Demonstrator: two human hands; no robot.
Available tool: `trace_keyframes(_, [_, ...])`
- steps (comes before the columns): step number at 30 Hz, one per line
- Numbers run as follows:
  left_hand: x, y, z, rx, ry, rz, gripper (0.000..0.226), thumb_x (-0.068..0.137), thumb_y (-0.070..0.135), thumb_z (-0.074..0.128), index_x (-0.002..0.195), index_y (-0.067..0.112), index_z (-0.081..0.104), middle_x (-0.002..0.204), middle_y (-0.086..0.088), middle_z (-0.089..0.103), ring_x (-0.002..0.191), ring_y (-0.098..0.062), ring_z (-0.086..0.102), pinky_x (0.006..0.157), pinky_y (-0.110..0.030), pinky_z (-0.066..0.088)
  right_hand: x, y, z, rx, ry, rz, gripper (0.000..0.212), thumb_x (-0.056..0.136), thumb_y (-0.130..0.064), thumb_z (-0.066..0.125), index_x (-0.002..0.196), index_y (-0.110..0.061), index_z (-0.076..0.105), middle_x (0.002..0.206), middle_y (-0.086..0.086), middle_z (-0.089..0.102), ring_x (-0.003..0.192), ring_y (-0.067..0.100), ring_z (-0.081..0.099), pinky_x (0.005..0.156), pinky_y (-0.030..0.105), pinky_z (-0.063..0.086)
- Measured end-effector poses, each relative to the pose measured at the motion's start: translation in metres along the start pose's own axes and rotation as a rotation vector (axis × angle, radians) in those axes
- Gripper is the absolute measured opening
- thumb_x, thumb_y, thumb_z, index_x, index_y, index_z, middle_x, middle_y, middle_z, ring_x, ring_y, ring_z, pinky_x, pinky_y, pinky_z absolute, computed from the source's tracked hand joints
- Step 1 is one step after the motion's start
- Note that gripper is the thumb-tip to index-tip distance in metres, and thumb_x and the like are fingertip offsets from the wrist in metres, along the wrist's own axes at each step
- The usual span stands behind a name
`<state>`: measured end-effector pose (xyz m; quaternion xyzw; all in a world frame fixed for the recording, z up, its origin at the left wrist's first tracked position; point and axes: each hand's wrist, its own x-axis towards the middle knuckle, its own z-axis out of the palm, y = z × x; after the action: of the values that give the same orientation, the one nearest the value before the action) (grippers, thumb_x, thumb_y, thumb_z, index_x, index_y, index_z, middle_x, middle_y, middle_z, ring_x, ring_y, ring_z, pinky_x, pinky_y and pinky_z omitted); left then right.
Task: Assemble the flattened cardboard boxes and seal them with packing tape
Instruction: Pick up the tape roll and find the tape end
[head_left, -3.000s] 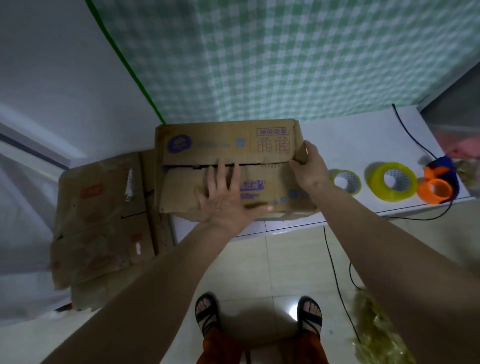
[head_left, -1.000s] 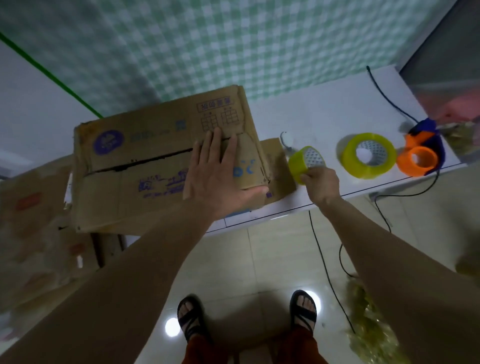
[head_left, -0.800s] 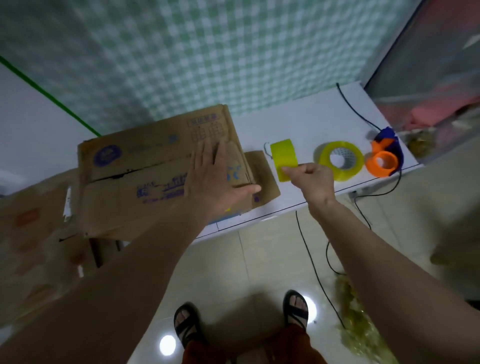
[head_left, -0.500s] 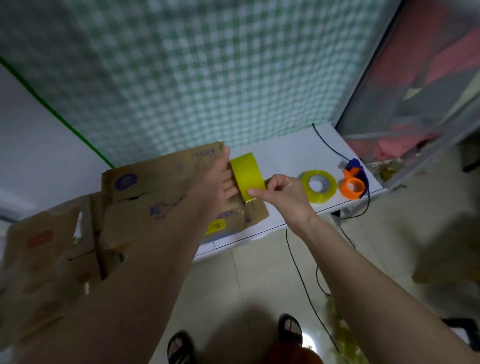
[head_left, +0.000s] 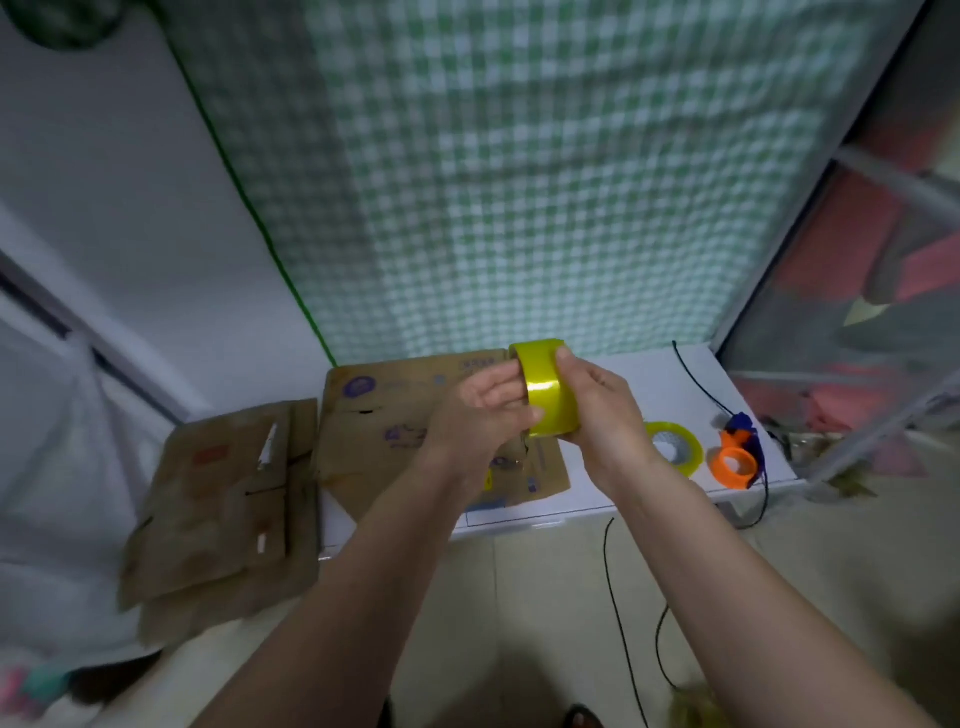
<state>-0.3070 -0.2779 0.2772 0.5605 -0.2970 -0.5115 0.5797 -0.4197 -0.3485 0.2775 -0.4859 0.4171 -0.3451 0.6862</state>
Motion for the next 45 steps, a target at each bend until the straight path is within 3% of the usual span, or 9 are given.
trace_keyframes(6, [-0.026, 0.016, 0.014, -0.040, 0.194, 0.062, 0.049, 0.073, 0.010, 0.072, 0.121, 0.010, 0.064, 0.112, -0.013, 0.070, 0.107, -0.032, 0.065, 0.098, -0.050, 0.049, -0.018, -0.024, -0.009, -0.086, -0.283, -0.042, 0.020, 0.098, -0.015, 0.047, 0.098, -0.014, 0.067, 0.092, 0.008, 0.068, 0.087, 0.020, 0.061, 0.091, 0.047, 0.049])
trace_keyframes(10, [-0.031, 0.031, 0.008, -0.172, 0.249, 0.073, 0.037, 0.082, 0.004, 0.069, 0.117, -0.006, 0.062, 0.096, -0.014, 0.070, 0.079, -0.020, 0.069, 0.068, -0.029, 0.057, -0.027, -0.026, -0.012, -0.137, -0.406, -0.082, 0.020, 0.092, -0.002, 0.055, 0.101, -0.013, 0.069, 0.091, 0.006, 0.073, 0.084, 0.018, 0.068, 0.077, 0.029, 0.055])
trace_keyframes(13, [-0.029, 0.044, 0.010, -0.207, 0.330, 0.032, 0.019, 0.089, 0.009, 0.064, 0.105, -0.002, 0.067, 0.088, -0.011, 0.071, 0.075, -0.019, 0.070, 0.063, -0.029, 0.057, -0.033, -0.031, -0.011, -0.044, -0.380, -0.059, 0.018, 0.087, 0.004, 0.060, 0.096, -0.008, 0.070, 0.093, 0.013, 0.074, 0.083, 0.028, 0.069, 0.074, 0.031, 0.059])
trace_keyframes(16, [-0.027, 0.046, 0.011, -0.056, 0.286, 0.096, 0.020, 0.090, 0.012, 0.065, 0.109, 0.005, 0.068, 0.104, -0.014, 0.072, 0.097, -0.029, 0.069, 0.083, -0.041, 0.057, -0.034, -0.035, -0.010, -0.055, -0.272, -0.094, 0.011, 0.086, -0.004, 0.064, 0.093, -0.009, 0.071, 0.087, 0.010, 0.074, 0.072, 0.032, 0.061, 0.058, 0.026, 0.055])
trace_keyframes(20, [-0.033, 0.041, 0.002, 0.230, 0.118, 0.237, 0.036, 0.080, -0.006, 0.071, 0.109, 0.014, 0.066, 0.097, 0.003, 0.073, 0.087, -0.006, 0.069, 0.075, -0.019, 0.054, -0.032, -0.041, 0.002, 0.052, -0.066, -0.093, 0.011, 0.085, -0.017, 0.066, 0.079, -0.008, 0.066, 0.071, 0.009, 0.066, 0.058, 0.025, 0.052, 0.043, 0.024, 0.043])
trace_keyframes(24, [-0.037, 0.041, -0.018, 0.326, 0.058, 0.320, 0.038, 0.077, -0.004, 0.074, 0.101, 0.025, 0.065, 0.092, 0.004, 0.073, 0.084, -0.006, 0.069, 0.075, -0.017, 0.053, -0.033, -0.040, 0.028, 0.098, 0.060, -0.068, 0.023, 0.085, -0.024, 0.068, 0.068, -0.010, 0.062, 0.056, 0.005, 0.055, 0.040, 0.014, 0.042, 0.039, 0.024, 0.035])
trace_keyframes(28, [-0.035, 0.050, -0.046, 0.311, 0.039, 0.328, 0.036, 0.077, 0.002, 0.076, 0.102, 0.026, 0.066, 0.076, 0.008, 0.071, 0.074, -0.005, 0.068, 0.071, -0.018, 0.053, -0.032, -0.033, 0.051, 0.132, -0.031, -0.097, 0.011, 0.085, -0.015, 0.066, 0.086, -0.004, 0.069, 0.068, 0.010, 0.060, 0.049, 0.015, 0.043, 0.039, 0.021, 0.033])
trace_keyframes(35, [-0.036, 0.064, -0.085, 0.094, 0.102, 0.247, 0.013, 0.089, 0.015, 0.066, 0.093, 0.027, 0.069, 0.081, 0.009, 0.075, 0.079, -0.009, 0.072, 0.067, -0.021, 0.055, -0.034, -0.018, 0.085, 0.031, -0.240, -0.181, 0.043, 0.078, 0.005, 0.067, 0.120, -0.007, 0.063, 0.095, 0.016, 0.063, 0.063, 0.015, 0.044, 0.046, 0.018, 0.036])
trace_keyframes(45, [-0.033, 0.069, -0.131, 0.208, -0.063, 0.270, 0.038, 0.082, -0.001, 0.070, 0.104, 0.030, 0.064, 0.096, -0.001, 0.072, 0.087, -0.011, 0.068, 0.079, -0.019, 0.054, -0.034, -0.013, 0.136, 0.082, 0.051, -0.076, 0.008, 0.083, -0.023, 0.069, 0.078, -0.016, 0.072, 0.073, 0.004, 0.062, 0.065, 0.015, 0.050, 0.049, 0.021, 0.037])
